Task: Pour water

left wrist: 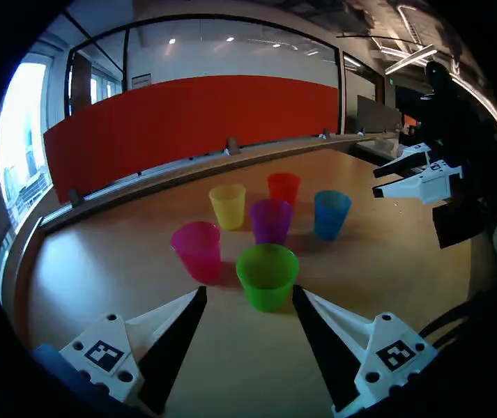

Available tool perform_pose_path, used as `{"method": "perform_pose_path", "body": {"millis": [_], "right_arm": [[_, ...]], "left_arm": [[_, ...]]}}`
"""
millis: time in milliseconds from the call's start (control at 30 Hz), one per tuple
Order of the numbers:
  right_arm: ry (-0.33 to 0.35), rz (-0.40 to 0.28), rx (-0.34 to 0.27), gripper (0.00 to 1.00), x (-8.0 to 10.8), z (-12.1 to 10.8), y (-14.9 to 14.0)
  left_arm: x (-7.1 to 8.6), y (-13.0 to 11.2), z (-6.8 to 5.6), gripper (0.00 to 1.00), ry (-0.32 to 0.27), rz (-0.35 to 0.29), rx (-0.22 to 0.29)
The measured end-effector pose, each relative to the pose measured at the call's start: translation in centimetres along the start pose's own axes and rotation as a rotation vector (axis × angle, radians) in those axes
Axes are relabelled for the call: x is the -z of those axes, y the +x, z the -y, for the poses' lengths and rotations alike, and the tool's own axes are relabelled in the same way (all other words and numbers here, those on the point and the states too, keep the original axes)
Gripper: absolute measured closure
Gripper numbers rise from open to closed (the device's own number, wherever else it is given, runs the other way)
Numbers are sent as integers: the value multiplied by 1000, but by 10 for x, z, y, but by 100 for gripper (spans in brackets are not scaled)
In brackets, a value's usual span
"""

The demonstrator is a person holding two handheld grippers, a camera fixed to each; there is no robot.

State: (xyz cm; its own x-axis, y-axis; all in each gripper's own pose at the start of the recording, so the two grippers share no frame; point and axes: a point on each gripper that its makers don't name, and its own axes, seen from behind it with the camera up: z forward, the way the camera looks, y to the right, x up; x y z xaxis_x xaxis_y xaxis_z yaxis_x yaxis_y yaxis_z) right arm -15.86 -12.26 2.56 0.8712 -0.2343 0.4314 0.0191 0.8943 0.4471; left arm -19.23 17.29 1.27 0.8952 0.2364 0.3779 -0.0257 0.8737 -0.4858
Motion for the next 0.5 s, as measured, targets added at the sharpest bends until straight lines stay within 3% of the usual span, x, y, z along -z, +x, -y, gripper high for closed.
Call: {"method": "perform_pose_path", "body": {"millis": [500], "right_arm": [[17,57,-16,0,-19,1,-26]], "left_arm": [[-39,-30,-10,9,-40,69,-26]]}}
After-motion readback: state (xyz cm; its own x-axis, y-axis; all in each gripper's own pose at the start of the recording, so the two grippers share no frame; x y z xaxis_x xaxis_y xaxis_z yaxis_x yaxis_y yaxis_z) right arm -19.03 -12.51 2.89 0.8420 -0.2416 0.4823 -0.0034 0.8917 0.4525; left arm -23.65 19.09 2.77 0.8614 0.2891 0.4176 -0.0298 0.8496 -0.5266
